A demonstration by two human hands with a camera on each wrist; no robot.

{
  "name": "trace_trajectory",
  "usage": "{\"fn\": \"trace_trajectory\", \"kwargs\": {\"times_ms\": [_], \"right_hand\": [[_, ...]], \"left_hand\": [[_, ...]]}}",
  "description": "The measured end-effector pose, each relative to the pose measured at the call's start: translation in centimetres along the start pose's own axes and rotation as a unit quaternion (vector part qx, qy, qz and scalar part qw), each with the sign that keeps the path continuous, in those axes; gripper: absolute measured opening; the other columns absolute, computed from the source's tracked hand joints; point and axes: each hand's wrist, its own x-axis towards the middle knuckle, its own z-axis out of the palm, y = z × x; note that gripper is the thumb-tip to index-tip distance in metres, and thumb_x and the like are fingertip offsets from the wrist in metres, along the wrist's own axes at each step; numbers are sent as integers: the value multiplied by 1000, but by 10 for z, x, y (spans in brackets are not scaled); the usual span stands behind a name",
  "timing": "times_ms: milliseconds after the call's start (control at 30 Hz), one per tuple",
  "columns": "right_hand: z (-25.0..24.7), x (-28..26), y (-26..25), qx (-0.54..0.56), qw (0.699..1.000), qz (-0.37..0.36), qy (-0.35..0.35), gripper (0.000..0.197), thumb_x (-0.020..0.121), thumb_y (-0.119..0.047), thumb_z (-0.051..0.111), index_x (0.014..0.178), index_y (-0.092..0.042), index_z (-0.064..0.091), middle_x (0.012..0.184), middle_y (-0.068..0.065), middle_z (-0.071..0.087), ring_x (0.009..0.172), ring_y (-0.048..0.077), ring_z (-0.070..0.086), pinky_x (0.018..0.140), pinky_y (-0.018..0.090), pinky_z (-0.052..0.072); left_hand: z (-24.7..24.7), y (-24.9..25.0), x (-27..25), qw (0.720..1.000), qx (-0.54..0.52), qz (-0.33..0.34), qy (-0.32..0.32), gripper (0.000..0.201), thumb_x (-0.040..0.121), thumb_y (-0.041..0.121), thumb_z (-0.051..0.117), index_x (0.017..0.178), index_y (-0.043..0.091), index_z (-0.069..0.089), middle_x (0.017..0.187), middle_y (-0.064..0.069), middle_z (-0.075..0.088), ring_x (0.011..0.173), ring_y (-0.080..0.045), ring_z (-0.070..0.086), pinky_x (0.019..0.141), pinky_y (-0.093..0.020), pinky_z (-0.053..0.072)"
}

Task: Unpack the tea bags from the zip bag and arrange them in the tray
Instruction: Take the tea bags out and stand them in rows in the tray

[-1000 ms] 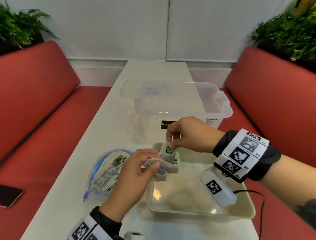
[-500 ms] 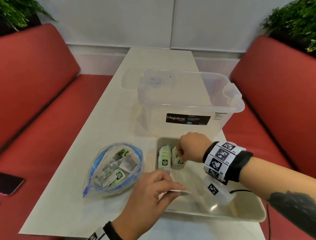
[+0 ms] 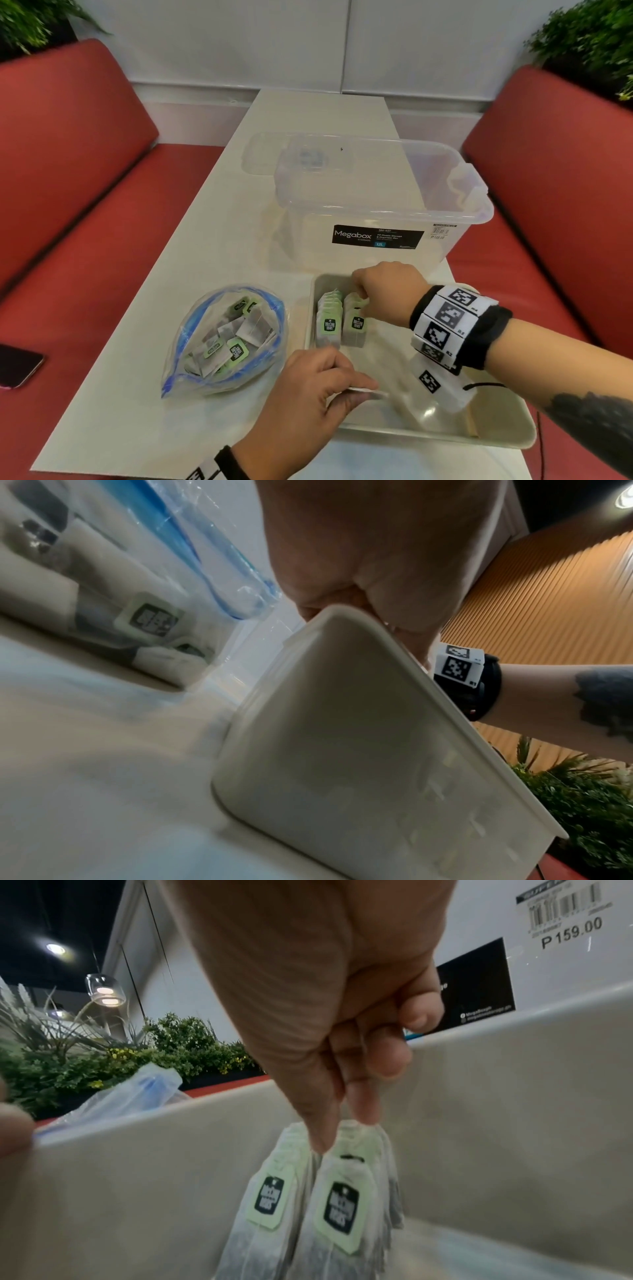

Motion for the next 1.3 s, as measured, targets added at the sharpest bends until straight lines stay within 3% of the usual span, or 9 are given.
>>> {"fn": "trace_trajectory", "kwargs": {"times_ms": [100, 200, 300, 433, 600, 933, 1033, 1133, 1300], "right_hand": [[-1, -7, 5, 5, 999, -28, -17, 7, 83, -28, 58, 85, -25, 52, 84, -2, 57, 76, 21, 52, 61, 27, 34], [8, -13, 4, 2, 988, -93, -123, 19, 87, -27, 59, 105, -27, 66, 100, -4, 66, 93, 19, 59, 74, 27, 44], [18, -11, 0, -35, 968, -131, -211, 39, 91, -23, 56, 130, -28, 55, 116, -3, 63, 108, 20, 57, 84, 26, 40], [28, -2, -6, -95, 945, -164, -265, 46, 96, -18, 49, 140, -28, 44, 128, 0, 57, 117, 23, 52, 88, 27, 38], [34, 7, -8, -146, 942, -165, -252, 38, 97, -18, 45, 135, -16, 48, 118, 10, 60, 107, 29, 57, 75, 30, 38], [35, 5, -4, -143, 951, -149, -229, 42, 94, -23, 49, 136, -23, 47, 119, 5, 61, 108, 26, 57, 86, 33, 45], [30, -1, -3, -113, 955, -159, -225, 46, 93, -26, 53, 138, -28, 43, 121, 3, 60, 111, 24, 55, 85, 31, 42], [26, -6, 0, -72, 959, -156, -226, 51, 90, -29, 59, 139, -30, 43, 124, -1, 60, 113, 22, 55, 87, 29, 41], [13, -15, 5, -3, 979, -110, -174, 36, 90, -30, 58, 126, -25, 58, 117, 0, 63, 105, 21, 58, 89, 31, 45]], "left_hand": [[2, -1, 0, 1000, 14, 12, 6, 29, 90, 56, 43, 102, 42, 65, 88, 19, 51, 86, 12, 43, 77, -8, 33], [3, -1, 1, 999, 28, 20, 8, 28, 90, 55, 43, 101, 41, 66, 88, 19, 50, 87, 17, 38, 77, -6, 30], [4, -3, 1, 999, 31, 22, 12, 28, 91, 54, 43, 100, 41, 66, 88, 19, 50, 88, 20, 36, 78, -6, 28], [5, -3, 1, 999, 29, 26, 14, 27, 91, 52, 43, 102, 41, 65, 87, 18, 50, 88, 19, 36, 77, -8, 29], [5, -4, 1, 999, 26, 32, 6, 26, 91, 51, 44, 103, 41, 65, 86, 17, 49, 86, 17, 37, 77, -7, 27], [1, 0, 3, 999, 28, 33, 6, 27, 91, 54, 44, 106, 41, 62, 86, 17, 52, 87, 13, 43, 77, -9, 32], [-7, 10, 6, 998, -56, -34, 21, 26, 85, 53, 55, 109, 44, 56, 90, 17, 56, 85, 7, 53, 78, -5, 35], [-16, 13, 12, 976, -160, -135, 68, 41, 79, 22, 73, 106, 45, 53, 89, 16, 60, 79, -4, 60, 71, -8, 43], [-29, 4, 27, 962, -143, -214, 88, 45, 69, 11, 79, 94, 37, 52, 77, 11, 67, 67, -7, 61, 66, -16, 47]]}}
